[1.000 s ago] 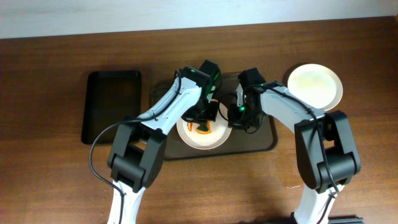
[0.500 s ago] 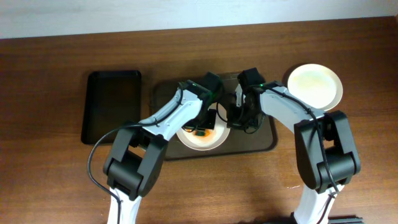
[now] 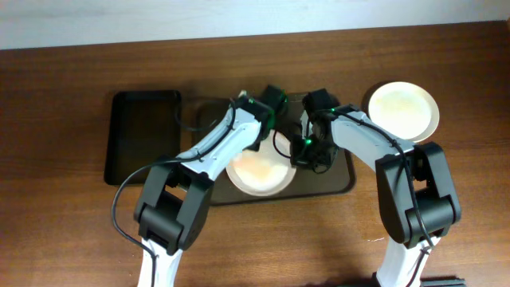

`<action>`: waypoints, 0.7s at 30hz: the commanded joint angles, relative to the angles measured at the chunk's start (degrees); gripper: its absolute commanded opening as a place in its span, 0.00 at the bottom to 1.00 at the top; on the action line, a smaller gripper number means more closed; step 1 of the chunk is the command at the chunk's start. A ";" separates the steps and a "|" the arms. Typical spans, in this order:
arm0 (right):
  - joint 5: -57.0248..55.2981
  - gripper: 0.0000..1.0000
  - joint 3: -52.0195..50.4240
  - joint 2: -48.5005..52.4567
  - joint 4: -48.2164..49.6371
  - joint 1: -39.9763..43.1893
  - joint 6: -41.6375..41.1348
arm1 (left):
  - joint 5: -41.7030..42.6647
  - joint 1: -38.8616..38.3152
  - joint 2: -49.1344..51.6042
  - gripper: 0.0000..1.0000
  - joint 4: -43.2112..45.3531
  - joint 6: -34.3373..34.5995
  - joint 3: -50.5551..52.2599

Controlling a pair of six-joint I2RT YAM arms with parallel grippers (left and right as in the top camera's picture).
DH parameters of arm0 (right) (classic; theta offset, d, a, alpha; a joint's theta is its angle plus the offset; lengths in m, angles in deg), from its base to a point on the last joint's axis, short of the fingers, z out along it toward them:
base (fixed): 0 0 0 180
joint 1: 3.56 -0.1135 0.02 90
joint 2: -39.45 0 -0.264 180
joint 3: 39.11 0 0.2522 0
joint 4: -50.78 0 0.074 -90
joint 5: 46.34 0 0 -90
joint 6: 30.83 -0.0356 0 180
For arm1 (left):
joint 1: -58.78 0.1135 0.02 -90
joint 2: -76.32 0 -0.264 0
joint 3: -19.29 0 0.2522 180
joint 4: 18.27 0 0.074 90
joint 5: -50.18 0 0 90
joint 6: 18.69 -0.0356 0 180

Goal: Clean dirty plates on tray and stack at the side
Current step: 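Scrub the remaining plate with the sponge while the right gripper holds it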

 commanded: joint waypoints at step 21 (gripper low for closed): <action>-3.34 0.06 -0.33 0.63 0.46 0.26 0.55 | 34.97 1.22 -2.25 0.00 13.14 1.03 11.19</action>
